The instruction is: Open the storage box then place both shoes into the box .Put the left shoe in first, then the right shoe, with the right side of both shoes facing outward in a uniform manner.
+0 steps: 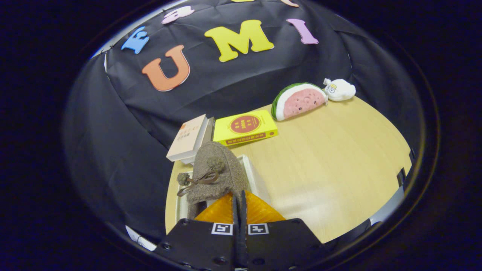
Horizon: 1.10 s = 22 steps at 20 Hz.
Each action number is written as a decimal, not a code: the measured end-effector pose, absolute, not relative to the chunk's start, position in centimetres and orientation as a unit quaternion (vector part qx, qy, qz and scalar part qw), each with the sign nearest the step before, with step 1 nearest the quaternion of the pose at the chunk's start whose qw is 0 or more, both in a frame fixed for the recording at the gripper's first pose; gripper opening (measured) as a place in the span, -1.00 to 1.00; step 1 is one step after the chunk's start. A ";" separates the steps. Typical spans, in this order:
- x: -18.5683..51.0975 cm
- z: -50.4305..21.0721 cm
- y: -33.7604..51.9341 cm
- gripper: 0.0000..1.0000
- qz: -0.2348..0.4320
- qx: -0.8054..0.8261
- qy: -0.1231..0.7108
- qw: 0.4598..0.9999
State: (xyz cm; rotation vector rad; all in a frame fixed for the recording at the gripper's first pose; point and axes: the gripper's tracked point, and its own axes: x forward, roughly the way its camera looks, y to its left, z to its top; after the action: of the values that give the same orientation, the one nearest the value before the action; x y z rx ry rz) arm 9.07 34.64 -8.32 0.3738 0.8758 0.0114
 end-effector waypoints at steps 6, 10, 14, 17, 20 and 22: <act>8.9 -10.8 35.9 -0.95 -0.013 0.161 0.431 0.888; 8.7 -11.4 35.3 -0.79 -0.015 0.164 0.434 0.886; 7.3 -11.6 35.3 -0.40 0.003 0.162 0.452 0.877; 6.7 -9.9 36.4 0.10 0.039 0.164 0.435 0.884; 6.5 -7.5 36.0 0.81 0.059 0.132 0.398 0.906; 6.4 -5.7 35.4 0.92 0.070 0.115 0.364 0.922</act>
State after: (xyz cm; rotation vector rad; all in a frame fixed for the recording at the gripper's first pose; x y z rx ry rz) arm 6.37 35.44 -5.72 0.2356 0.7470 0.1448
